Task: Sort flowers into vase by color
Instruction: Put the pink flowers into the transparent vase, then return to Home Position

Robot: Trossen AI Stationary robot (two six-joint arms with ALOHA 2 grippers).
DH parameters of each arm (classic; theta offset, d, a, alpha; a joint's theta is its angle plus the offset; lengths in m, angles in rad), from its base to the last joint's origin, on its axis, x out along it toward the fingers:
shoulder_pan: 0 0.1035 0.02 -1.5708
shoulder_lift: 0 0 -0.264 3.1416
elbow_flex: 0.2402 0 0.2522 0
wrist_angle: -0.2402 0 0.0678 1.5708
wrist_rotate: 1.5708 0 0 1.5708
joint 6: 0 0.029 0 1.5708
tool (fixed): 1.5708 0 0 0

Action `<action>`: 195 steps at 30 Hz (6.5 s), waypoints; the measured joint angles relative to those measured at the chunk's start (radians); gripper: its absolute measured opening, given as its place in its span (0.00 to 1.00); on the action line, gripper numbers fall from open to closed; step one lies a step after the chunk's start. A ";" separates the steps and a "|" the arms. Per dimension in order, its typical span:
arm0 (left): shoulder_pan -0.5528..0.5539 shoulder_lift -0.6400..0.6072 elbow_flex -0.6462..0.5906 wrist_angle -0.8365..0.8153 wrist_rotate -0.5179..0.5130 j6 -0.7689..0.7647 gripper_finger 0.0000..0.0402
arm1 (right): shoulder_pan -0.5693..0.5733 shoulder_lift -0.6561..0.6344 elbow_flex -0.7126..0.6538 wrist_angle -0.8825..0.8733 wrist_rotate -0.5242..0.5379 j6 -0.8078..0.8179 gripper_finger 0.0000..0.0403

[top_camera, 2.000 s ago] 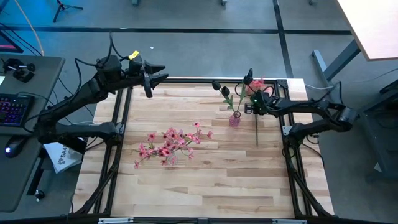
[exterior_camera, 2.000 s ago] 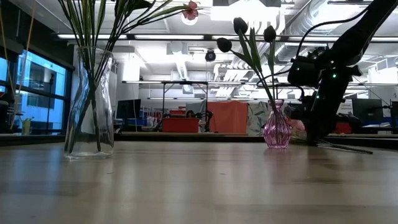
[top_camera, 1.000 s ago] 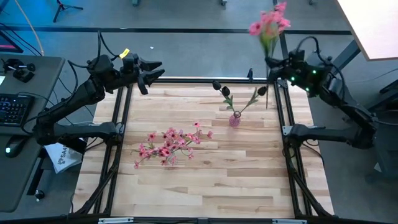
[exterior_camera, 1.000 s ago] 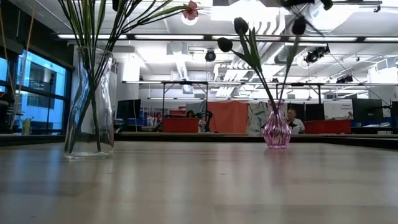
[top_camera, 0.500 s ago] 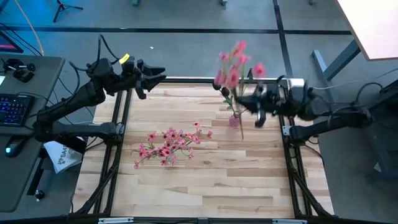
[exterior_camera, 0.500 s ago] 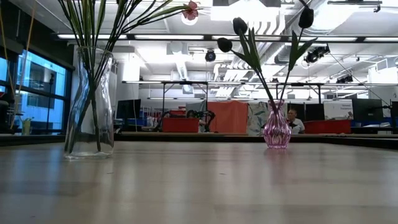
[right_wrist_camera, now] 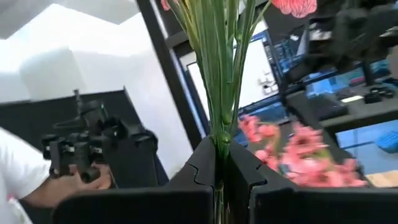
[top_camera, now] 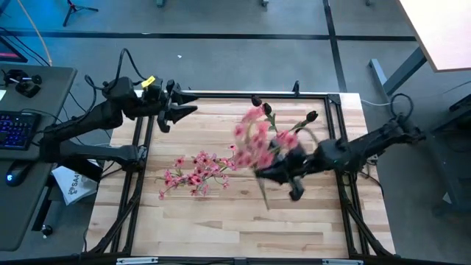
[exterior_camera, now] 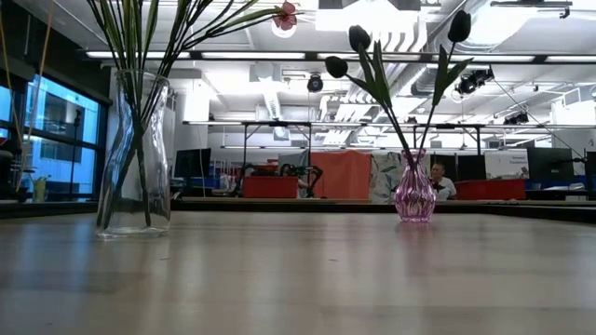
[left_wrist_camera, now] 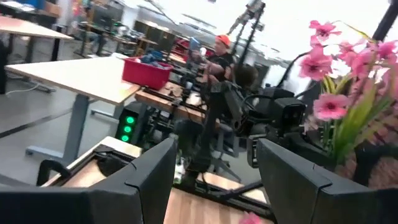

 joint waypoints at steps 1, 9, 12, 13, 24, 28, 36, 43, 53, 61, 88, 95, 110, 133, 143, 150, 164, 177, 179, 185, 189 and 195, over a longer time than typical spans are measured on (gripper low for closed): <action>-0.005 -0.008 0.000 -0.010 0.012 0.010 0.53 | 0.009 0.036 0.027 0.001 0.000 -0.013 0.00; -0.025 -0.100 0.000 -0.107 0.106 0.058 0.53 | 0.070 0.347 0.298 -0.055 -0.107 -0.265 0.00; -0.025 -0.140 0.000 -0.123 0.111 0.058 0.53 | 0.074 0.448 0.422 -0.132 -0.168 -0.308 0.01; -0.025 -0.154 0.000 -0.128 0.111 0.058 0.53 | 0.074 0.476 0.466 -0.157 -0.177 -0.310 0.01; -0.060 -0.243 0.000 -0.133 0.110 -0.074 0.53 | 0.032 0.674 0.721 -0.236 -0.340 -0.487 0.00; -0.098 -0.242 0.000 -0.136 0.099 -0.125 0.53 | 0.034 0.676 0.700 -0.234 -0.357 -0.520 0.00; -0.169 -0.226 0.000 -0.138 0.038 -0.221 0.53 | 0.089 0.669 0.699 -0.433 -0.498 -0.496 0.00; -0.217 -0.202 0.000 -0.139 -0.067 -0.214 0.53 | 0.101 0.659 0.698 -0.726 -0.534 -0.463 0.00; -0.272 -0.180 0.000 -0.137 -0.160 -0.210 0.53 | 0.095 0.521 0.676 -1.255 -0.638 -0.502 0.00; -0.295 -0.180 0.000 -0.131 -0.226 -0.184 0.53 | 0.167 0.217 0.225 -1.184 -0.639 -0.221 0.00; -0.294 -0.183 0.000 -0.131 -0.256 -0.176 0.53 | -0.032 0.641 0.333 0.360 -0.516 -0.608 0.00; -0.294 -0.187 0.000 -0.134 -0.243 -0.179 0.53 | -0.095 0.713 0.496 0.341 -0.511 -0.651 0.00; -0.294 -0.236 -0.001 -0.186 -0.218 -0.176 0.53 | -0.152 0.739 0.535 0.241 -0.393 -0.713 0.00; -0.293 -0.266 -0.001 -0.185 -0.225 -0.176 0.53 | -0.165 0.739 0.534 0.178 -0.270 -0.669 0.00; -0.293 -0.266 -0.001 -0.184 -0.228 -0.176 0.53 | -0.157 0.787 0.534 0.222 -0.207 -0.545 0.00; -0.293 -0.266 -0.001 -0.184 -0.229 -0.176 0.53 | -0.153 0.786 0.533 0.224 -0.159 -0.513 0.01; -0.293 -0.266 -0.001 -0.184 -0.229 -0.180 0.53 | -0.170 0.754 0.533 0.121 -0.098 -0.299 0.31; -0.293 -0.268 -0.001 -0.183 -0.225 -0.180 0.53 | -0.168 0.550 0.533 -0.376 -0.099 -0.325 0.71; -0.293 -0.268 -0.001 -0.184 -0.225 -0.179 0.53 | -0.167 0.510 0.533 -0.463 -0.102 -0.325 0.72; -0.293 -0.268 -0.001 -0.184 -0.225 -0.179 0.53 | -0.167 0.400 0.533 -0.667 -0.108 -0.276 0.73; -0.293 -0.268 -0.001 -0.184 -0.224 -0.151 0.53 | -0.167 0.316 0.533 -0.769 -0.114 -0.245 0.73; -0.293 -0.268 -0.001 -0.176 -0.224 -0.053 0.53 | -0.167 0.181 0.533 -0.919 -0.104 -0.225 0.73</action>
